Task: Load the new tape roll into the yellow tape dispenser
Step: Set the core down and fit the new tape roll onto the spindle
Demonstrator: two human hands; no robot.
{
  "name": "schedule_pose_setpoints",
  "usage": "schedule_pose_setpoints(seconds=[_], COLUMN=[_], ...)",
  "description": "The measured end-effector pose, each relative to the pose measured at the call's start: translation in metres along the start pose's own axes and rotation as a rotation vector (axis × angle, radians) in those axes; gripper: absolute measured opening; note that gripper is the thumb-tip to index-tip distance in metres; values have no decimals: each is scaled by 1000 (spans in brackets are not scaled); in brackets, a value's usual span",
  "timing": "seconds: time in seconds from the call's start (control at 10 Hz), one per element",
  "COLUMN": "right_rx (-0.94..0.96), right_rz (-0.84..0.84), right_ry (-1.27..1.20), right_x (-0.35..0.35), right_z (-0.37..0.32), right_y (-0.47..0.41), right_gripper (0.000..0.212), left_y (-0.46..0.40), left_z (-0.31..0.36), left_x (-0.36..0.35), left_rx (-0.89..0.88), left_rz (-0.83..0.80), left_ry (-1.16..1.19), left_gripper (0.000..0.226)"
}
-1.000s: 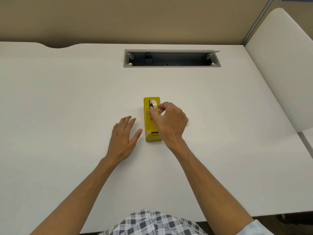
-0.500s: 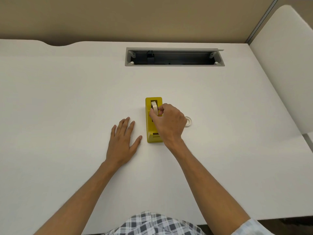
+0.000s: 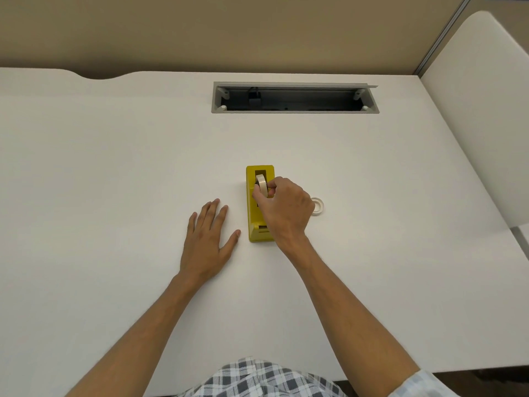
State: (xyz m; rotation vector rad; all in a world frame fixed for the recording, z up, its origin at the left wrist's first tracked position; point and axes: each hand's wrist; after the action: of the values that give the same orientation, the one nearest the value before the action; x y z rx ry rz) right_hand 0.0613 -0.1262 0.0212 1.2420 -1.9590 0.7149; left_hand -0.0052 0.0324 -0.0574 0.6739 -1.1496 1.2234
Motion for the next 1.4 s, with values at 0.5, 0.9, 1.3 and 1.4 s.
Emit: schedule_pose_setpoints(seconds=[0.5,0.9,1.3,1.4], right_rx=[-11,-61,-53,-42], right_rz=[-23,-52,-57,-53], right_ry=[35,103,154,168], right_x=[-4,1,1,1], right_z=[-4,-7,-7,-6], right_y=[-4,-8,-10,-10], right_gripper=[25,26,29,31], left_y=[0,0,1,1], left_z=[0,-1,0,-1], left_x=[-1,-2,-1,-1], left_rx=[-2,-3,2,3], left_rz=[13,11,7,8], left_ry=[1,1,-3,-1], left_gripper=[68,68,69,69])
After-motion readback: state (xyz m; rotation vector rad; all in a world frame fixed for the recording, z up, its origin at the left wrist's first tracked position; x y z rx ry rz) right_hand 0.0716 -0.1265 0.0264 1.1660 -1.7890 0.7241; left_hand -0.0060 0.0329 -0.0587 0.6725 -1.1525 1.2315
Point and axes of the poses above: each hand's wrist, its own y-axis away from the middle knuckle, its own x-axis out of the back of the hand, z = x × y, and after that the axes turned 15 degrees about -x, right-handed
